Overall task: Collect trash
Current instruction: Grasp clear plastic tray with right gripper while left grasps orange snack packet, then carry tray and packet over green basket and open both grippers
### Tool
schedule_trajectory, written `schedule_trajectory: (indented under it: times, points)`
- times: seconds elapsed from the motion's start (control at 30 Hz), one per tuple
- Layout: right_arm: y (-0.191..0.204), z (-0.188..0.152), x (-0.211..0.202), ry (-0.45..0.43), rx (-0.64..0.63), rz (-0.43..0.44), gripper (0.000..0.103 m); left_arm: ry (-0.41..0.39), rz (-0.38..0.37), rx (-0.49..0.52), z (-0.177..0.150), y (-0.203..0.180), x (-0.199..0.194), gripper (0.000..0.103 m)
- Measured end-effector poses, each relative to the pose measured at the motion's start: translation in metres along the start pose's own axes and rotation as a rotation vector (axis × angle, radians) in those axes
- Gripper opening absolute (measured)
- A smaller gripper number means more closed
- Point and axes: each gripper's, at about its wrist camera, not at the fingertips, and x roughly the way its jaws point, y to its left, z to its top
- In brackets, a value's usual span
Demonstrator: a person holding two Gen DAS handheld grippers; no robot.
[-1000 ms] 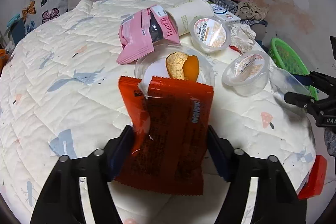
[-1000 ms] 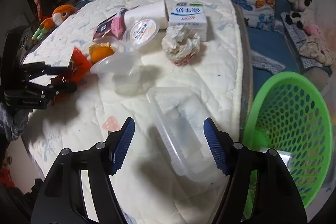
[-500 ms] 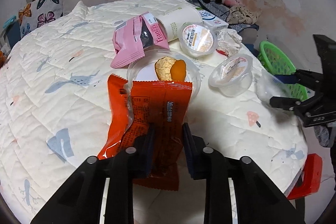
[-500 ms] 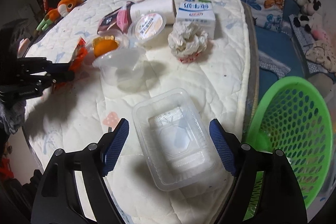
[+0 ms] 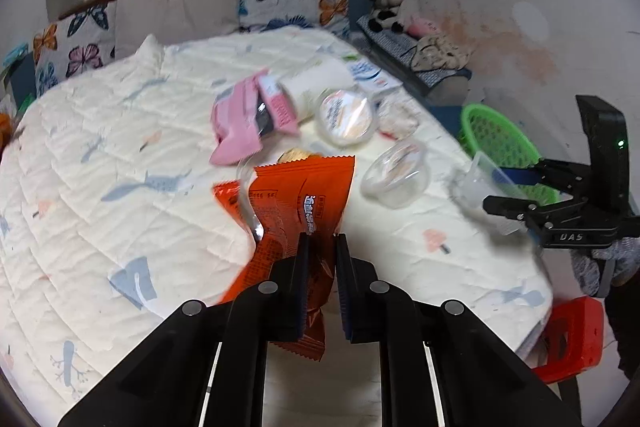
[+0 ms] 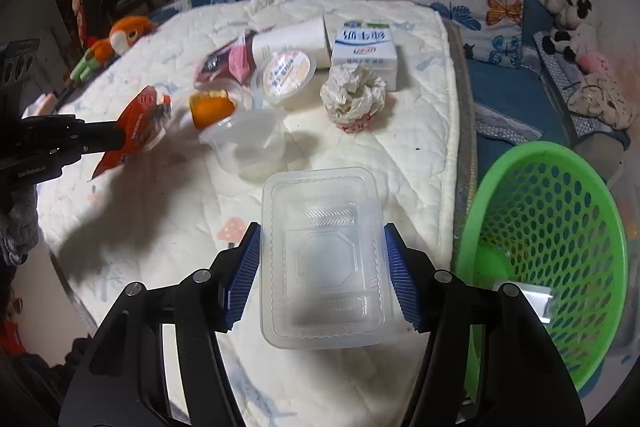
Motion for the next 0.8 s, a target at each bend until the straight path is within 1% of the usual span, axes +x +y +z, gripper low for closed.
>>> schedule_trajectory:
  times: [0.2, 0.4, 0.6, 0.67, 0.8]
  points:
    - [-0.013, -0.009, -0.028, -0.06, 0.072, -0.017, 0.061, -0.045, -0.049, 0.058, 0.017, -0.03, -0.015, 0.013]
    - [-0.046, -0.019, -0.05, -0.103, 0.17, -0.071, 0.061, -0.076, -0.109, 0.151, 0.045, -0.079, -0.015, 0.013]
    - [-0.084, -0.032, -0.065, -0.122, 0.278, -0.134, 0.061, -0.088, -0.18, 0.235, 0.074, -0.132, 0.0, 0.013]
    - [-0.096, -0.039, -0.069, -0.122, 0.307, -0.151, 0.061, -0.089, -0.201, 0.269, 0.084, -0.153, 0.009, 0.013]
    - [-0.12, -0.051, -0.072, -0.122, 0.366, -0.192, 0.061, -0.071, -0.234, 0.307, 0.097, -0.186, 0.031, 0.013]
